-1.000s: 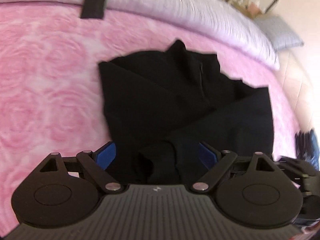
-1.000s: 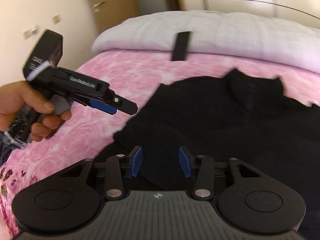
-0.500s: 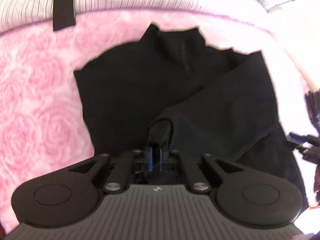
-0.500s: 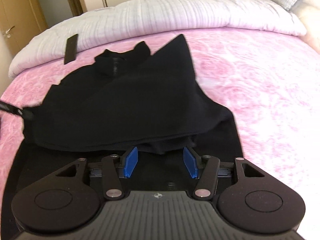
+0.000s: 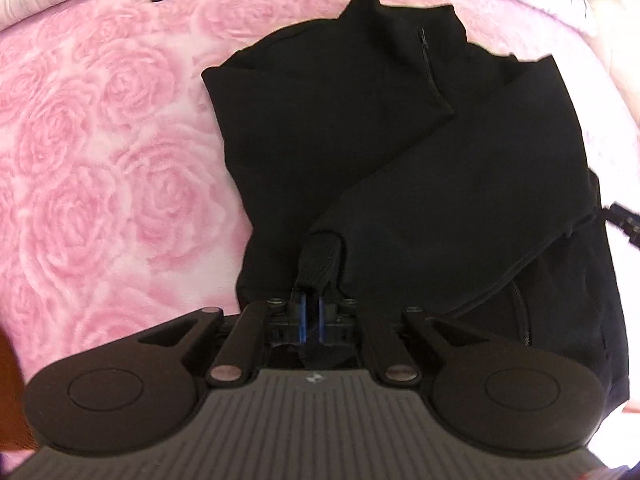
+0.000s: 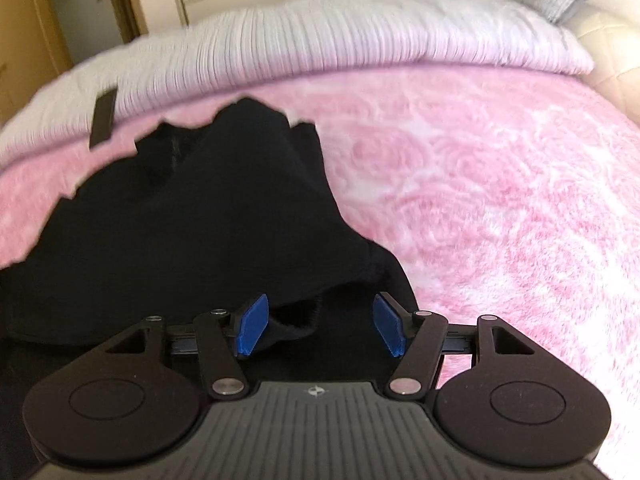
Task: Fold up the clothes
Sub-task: 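Hold the cuff on the jacket with the left gripper while the right gripper withdraws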
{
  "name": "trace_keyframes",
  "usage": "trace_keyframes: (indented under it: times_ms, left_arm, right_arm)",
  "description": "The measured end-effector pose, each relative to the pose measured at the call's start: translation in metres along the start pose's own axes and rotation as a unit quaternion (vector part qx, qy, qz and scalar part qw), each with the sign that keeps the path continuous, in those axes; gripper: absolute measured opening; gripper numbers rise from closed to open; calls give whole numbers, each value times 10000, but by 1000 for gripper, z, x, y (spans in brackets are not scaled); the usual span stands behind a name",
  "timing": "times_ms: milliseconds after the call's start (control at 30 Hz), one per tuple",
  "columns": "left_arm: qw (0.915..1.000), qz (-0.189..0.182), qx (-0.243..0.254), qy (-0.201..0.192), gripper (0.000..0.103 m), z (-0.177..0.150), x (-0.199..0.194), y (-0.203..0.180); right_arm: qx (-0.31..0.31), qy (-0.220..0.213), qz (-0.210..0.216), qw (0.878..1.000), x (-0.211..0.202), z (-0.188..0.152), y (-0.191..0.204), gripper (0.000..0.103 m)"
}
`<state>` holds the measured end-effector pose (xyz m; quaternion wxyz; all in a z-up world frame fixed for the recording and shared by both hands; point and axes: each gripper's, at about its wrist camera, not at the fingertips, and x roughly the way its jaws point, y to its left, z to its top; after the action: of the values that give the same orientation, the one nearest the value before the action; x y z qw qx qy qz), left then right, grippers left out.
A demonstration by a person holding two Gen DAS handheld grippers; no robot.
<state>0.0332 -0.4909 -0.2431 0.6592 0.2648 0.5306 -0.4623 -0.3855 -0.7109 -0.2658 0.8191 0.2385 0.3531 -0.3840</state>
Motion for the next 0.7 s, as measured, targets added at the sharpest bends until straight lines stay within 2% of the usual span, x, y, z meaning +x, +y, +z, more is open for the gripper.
trace_keyframes:
  times_ms: [33, 100, 267, 333, 367, 433, 633, 700]
  left_arm:
    - [10000, 5, -44, -39, 3, 1, 0, -2]
    - [9999, 23, -59, -90, 3, 5, 1, -4]
    - [9998, 86, 71, -155, 3, 19, 2, -7]
    - [9998, 112, 95, -146, 3, 21, 4, -6]
    - [9997, 138, 121, -134, 3, 20, 5, -6]
    - [9997, 162, 151, -130, 3, 18, 7, -7]
    - [9989, 12, 203, -411, 3, 19, 5, -12]
    - [9988, 43, 275, -403, 3, 21, 7, -15]
  right_arm:
    - [-80, 35, -24, 10000, 2, 0, -2, 56]
    - [-559, -7, -252, 9981, 5, 0, 2, 57]
    - [-1399, -98, -467, 9890, 16, 5, 10, 60]
    - [-1691, 77, -610, 9837, 28, 5, 12, 67]
    - [-1850, 214, -684, 9801, 36, 5, 13, 67]
    - [-2058, 285, -570, 9765, 44, 3, 14, 67]
    - [-1885, -501, -251, 9805, 45, 11, 1, 65]
    - [-1598, -706, -599, 9828, 45, 15, -12, 63]
